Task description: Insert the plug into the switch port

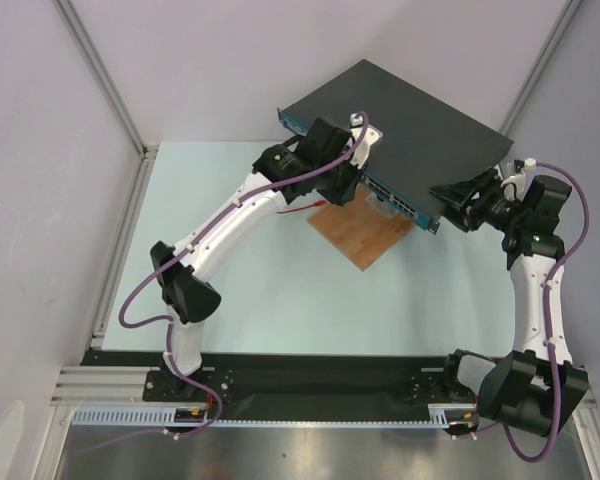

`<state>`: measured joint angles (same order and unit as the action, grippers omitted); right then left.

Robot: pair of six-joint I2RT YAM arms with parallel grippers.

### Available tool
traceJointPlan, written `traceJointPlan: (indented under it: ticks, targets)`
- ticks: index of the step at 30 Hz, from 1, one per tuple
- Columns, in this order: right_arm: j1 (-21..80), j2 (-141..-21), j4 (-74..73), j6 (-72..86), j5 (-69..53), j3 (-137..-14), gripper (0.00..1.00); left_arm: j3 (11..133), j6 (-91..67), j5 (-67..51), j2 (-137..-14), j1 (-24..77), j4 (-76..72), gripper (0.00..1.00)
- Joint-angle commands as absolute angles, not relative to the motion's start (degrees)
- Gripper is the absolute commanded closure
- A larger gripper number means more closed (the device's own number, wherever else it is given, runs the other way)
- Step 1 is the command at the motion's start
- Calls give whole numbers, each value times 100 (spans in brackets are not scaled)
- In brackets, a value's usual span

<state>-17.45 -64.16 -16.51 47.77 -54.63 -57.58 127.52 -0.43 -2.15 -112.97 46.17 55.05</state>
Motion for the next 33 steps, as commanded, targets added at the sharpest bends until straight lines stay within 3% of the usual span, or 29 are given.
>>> traceJointPlan:
  ticks: [1, 7, 11, 18, 22, 25, 27, 29, 31, 32, 33]
  targets:
    - [-1327, -6372, -1547, 2857, -5221, -5845, 100, 12902, 70, -167, -11312, 4544, 2795, 76]
    - [-1336, -6390, -1529, 2874, -5238, -5845, 100, 12902, 53, -193, -11329, 4544, 2769, 79]
    - [-1345, -6390, -1529, 2874, -5238, -5827, 100, 12894, 62, -237, -11355, 4544, 2768, 100]
    - [-1389, -6398, -1529, 2865, -5265, -5827, 100, 12525, 35, -255, -11206, 4535, 2742, 100]
    - [-1459, -6425, -1582, 2813, -5343, -5853, 100, 11727, -104, -543, -10480, 4456, 2374, 100]
    - [-1547, -6495, -1836, 2576, -5449, -6011, 100, 10377, -150, -1106, -9602, 4333, 1751, 99]
    - [-1626, -6548, -2030, 2418, -5528, -6125, 90, 9881, -176, -1466, -9204, 4245, 1320, 100]
    - [-1775, -6574, -2205, 2330, -5668, -6178, 74, 9274, -115, -1783, -8667, 4228, 1081, 100]
    - [-1889, -6574, -2389, 2163, -5861, -6231, 56, 8845, -97, -1950, -8386, 4210, 801, 100]
    - [-2038, -6574, -2469, 2110, -5932, -6258, 39, 8711, -131, -2021, -8167, 4184, 730, 100]
    - [-2135, -6566, -2583, 2014, -6002, -6293, 32, 8579, -175, -2117, -8069, 4166, 547, 100]
